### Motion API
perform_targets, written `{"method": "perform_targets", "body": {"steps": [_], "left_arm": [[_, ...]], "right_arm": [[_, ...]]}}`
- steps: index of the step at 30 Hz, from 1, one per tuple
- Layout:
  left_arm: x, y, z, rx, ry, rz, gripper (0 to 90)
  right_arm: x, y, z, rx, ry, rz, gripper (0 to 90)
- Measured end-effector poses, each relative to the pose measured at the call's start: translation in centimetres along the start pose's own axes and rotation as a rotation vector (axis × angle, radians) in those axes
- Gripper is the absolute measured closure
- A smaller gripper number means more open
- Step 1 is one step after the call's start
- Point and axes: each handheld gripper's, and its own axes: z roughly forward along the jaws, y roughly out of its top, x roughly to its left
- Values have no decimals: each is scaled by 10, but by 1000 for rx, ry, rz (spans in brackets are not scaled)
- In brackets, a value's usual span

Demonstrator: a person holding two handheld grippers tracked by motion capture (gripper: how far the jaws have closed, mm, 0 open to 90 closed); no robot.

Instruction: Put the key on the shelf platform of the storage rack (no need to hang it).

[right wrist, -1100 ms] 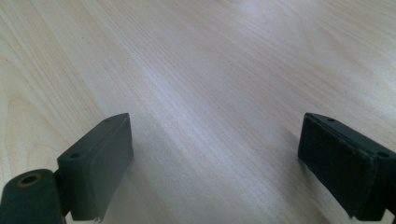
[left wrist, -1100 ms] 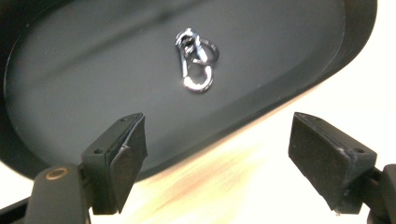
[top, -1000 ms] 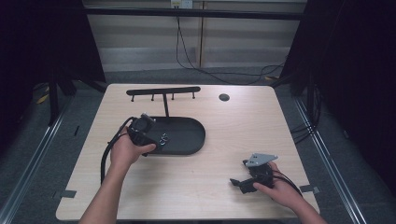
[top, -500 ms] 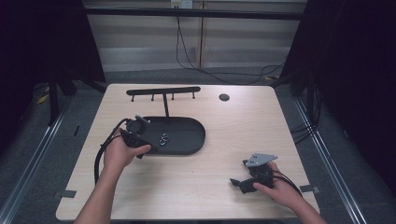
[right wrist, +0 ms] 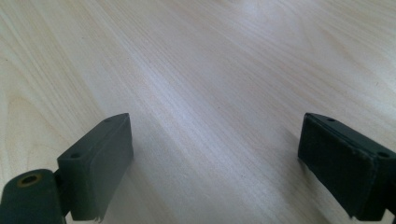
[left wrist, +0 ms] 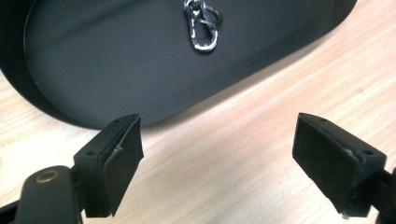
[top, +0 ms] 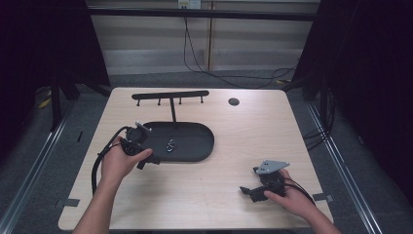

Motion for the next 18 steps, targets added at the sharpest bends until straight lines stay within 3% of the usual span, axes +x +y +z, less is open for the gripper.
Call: {"method": "perform_targets", "body": {"steps": [8,18], "left_arm": [[4,-8,0,23,9,20,171],[6,-21,5,31,5,6,175]], "right_arm": [[0,0,0,1,0,1,98],[0,0,0,1,0,1,97]]}}
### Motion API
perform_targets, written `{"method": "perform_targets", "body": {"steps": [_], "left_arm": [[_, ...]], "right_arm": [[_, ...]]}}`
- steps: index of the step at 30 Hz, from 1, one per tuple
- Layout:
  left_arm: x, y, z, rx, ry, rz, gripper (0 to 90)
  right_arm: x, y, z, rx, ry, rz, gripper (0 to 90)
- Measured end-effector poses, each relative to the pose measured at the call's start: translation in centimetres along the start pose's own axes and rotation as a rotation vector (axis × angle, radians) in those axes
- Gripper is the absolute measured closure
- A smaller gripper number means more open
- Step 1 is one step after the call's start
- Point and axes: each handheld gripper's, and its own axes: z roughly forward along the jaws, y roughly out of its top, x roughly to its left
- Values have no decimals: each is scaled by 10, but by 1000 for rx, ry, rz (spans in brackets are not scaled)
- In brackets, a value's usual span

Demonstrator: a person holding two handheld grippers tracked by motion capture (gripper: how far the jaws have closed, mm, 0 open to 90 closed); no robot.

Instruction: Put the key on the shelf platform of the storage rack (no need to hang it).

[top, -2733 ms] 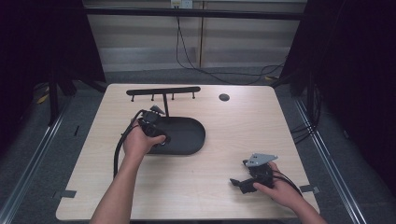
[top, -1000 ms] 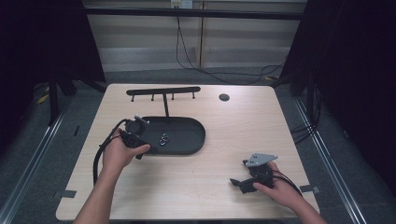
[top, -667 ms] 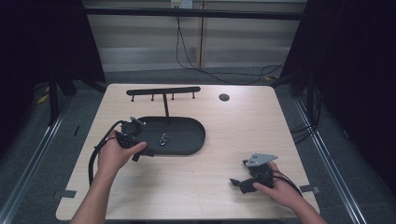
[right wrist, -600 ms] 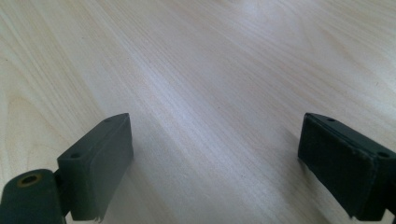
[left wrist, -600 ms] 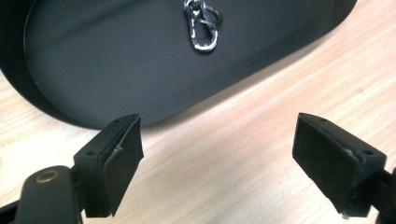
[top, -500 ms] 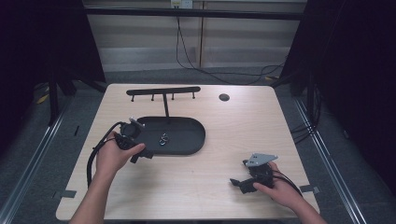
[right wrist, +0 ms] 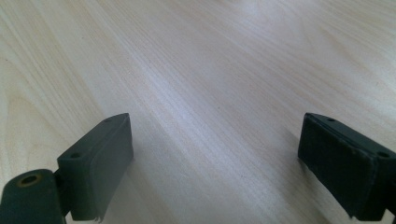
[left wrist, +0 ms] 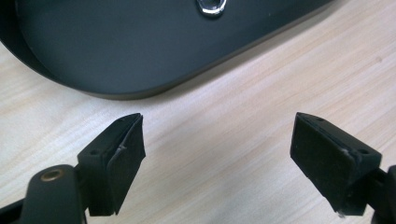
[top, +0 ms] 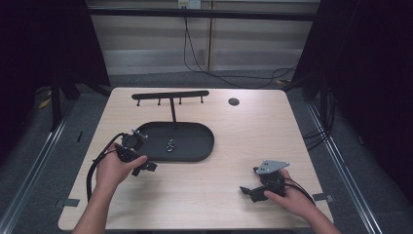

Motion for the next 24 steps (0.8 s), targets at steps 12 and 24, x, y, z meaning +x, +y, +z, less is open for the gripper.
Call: {"method": "perform_targets", "body": {"steps": [12,24], "left_arm": [[2,-12,9,-3,-12,-8,177],[7,-29,18,-9,-7,-14,177]], "right_arm": [[0,0,0,0,0,0,98],[0,0,0,0,0,0,97]]}}
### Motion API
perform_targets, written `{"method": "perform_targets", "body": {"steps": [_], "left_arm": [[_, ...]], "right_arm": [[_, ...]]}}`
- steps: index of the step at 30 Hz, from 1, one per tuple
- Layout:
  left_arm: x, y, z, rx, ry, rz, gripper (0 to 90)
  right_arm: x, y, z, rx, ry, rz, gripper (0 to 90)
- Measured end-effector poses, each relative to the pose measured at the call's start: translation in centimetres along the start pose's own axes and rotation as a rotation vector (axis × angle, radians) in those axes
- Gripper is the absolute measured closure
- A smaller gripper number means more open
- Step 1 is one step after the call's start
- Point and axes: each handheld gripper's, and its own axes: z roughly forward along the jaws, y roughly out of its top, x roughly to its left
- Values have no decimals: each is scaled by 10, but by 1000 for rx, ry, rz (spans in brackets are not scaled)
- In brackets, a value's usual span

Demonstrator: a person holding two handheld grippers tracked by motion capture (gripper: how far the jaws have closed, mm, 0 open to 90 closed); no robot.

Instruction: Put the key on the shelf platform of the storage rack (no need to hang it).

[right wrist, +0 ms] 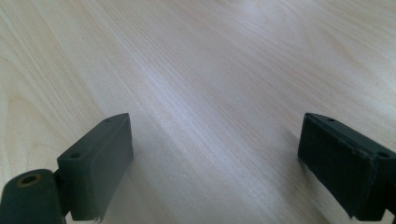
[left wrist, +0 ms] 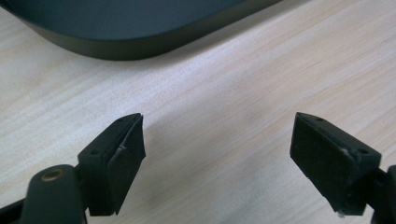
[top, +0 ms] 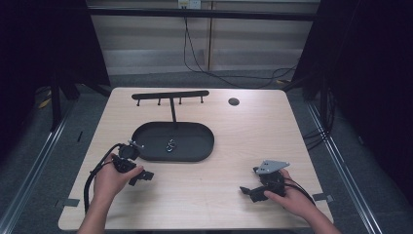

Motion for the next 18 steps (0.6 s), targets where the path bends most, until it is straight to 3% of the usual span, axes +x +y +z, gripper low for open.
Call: {"method": "perform_targets", "body": {"steps": [11,18], "left_arm": [[-1,-10,11,-5,-6,4,175],[-3,-12,15,-20,-4,36,160]], "right_arm": [[0,0,0,0,0,0,97],[0,0,0,0,0,0,97]]}}
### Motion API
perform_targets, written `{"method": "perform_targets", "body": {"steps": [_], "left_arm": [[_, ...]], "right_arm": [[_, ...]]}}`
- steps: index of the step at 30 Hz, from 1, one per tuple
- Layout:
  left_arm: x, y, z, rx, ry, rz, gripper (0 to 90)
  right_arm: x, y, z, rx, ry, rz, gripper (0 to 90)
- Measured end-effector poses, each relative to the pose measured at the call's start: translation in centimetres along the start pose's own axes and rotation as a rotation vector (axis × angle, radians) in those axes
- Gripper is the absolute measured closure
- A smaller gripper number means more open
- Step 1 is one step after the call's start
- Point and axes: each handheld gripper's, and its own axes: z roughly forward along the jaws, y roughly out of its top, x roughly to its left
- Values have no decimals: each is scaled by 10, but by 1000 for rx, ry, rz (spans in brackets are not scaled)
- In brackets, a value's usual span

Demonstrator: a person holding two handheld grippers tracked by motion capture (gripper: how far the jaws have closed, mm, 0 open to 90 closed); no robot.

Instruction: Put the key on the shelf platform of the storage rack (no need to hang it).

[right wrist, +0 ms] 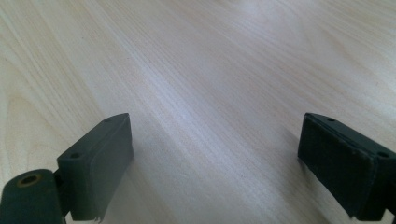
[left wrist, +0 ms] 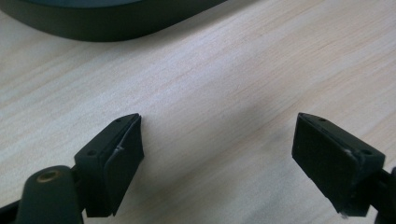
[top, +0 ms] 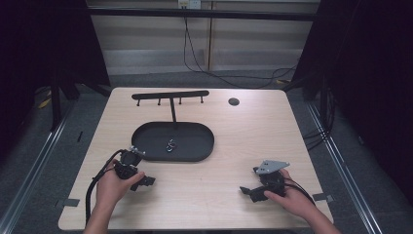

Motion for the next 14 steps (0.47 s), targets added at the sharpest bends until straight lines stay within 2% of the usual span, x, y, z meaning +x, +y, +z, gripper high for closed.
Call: {"method": "perform_targets", "body": {"steps": [1,2,3,4,9,14], "left_arm": [[0,0,0,-3,6,14,159],[-1,-1,1,-14,8,8,157],[-1,-1,1,-19,14,25,154],[-3,-2,2,-27,17,23,151],[-5,-6,3,-51,42,70,148],[-9,-8,4,-50,62,90,151]], "right_arm": [[0,0,0,0,0,0,97],[0,0,0,0,0,-1,97],[0,0,0,0,0,0,97],[0,0,0,0,0,0,97],[0,0,0,0,0,0,97],[0,0,0,0,0,1,97]]}}
